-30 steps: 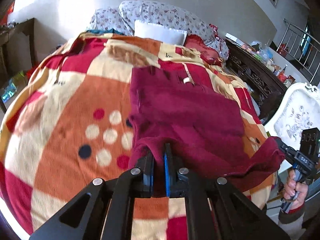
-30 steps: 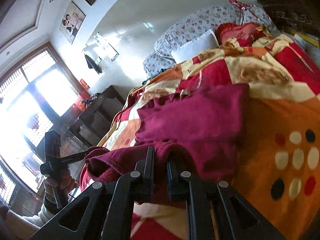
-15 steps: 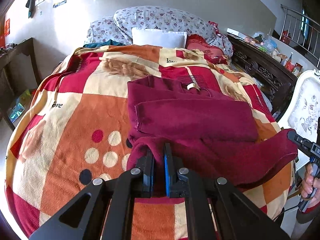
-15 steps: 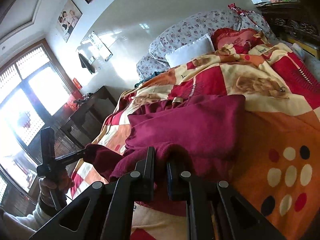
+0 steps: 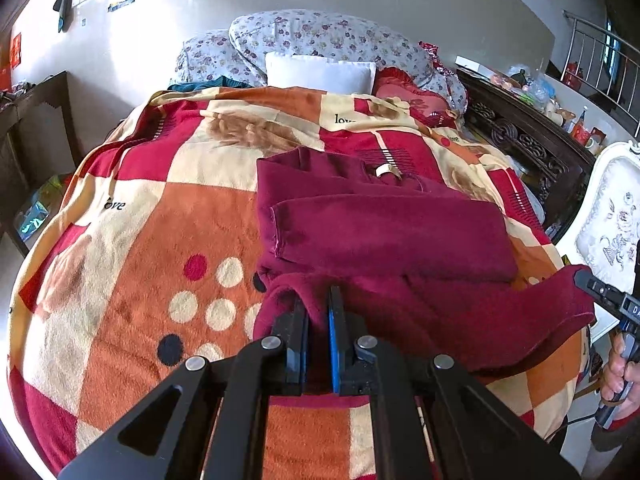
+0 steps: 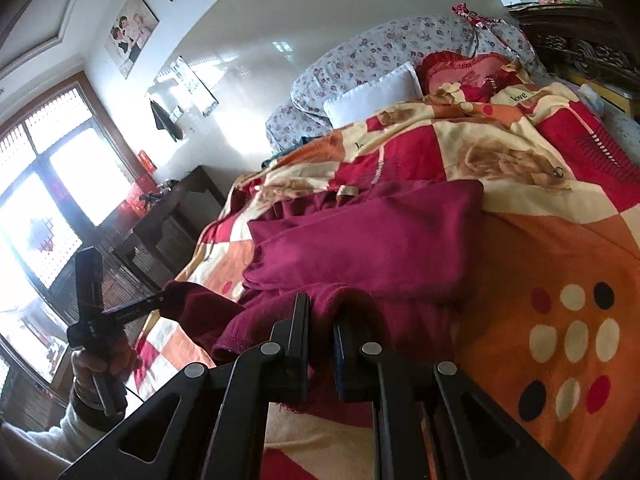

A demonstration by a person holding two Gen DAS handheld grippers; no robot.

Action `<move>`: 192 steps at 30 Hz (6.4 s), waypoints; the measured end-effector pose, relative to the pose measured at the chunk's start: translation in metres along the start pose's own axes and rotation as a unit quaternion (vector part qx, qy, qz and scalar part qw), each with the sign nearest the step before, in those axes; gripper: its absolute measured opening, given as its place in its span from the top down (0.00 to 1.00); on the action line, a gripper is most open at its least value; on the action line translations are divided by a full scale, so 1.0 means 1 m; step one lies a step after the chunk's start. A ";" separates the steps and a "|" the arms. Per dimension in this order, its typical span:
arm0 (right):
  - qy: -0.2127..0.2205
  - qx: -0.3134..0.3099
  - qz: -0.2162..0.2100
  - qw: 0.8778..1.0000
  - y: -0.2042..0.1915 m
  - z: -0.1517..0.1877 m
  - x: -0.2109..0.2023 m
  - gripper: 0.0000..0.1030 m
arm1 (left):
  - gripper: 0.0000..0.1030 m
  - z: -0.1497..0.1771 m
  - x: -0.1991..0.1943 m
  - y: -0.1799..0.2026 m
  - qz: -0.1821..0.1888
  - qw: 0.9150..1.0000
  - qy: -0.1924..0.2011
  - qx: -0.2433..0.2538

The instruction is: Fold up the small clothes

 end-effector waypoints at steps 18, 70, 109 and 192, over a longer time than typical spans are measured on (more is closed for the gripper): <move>0.020 -0.009 0.058 0.998 0.027 -0.008 0.014 0.89 | 0.93 0.015 0.025 -0.018 0.007 0.999 -0.025 -0.038; 0.029 0.120 0.079 0.989 0.152 -0.111 0.120 0.90 | 0.91 -0.124 0.163 -0.002 -0.043 0.999 -0.019 -0.028; -0.022 0.039 0.205 0.978 0.165 -0.122 0.155 0.57 | 0.31 -0.137 0.222 -0.021 -0.086 0.995 -0.046 -0.033; -0.127 -0.114 0.100 0.980 -0.059 -0.088 0.352 0.65 | 0.14 -0.009 0.152 -0.069 -0.002 0.992 -0.023 -0.125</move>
Point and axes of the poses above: each gripper's, at about its wrist camera, not at the fingertips, and x roughly the way its jaws point, y to its right, z to its underside, the point moved 10 cm from there along x, roughly the way its jaws point, and after that the axes turned 6 degrees about -z, right-handed, at the moved point
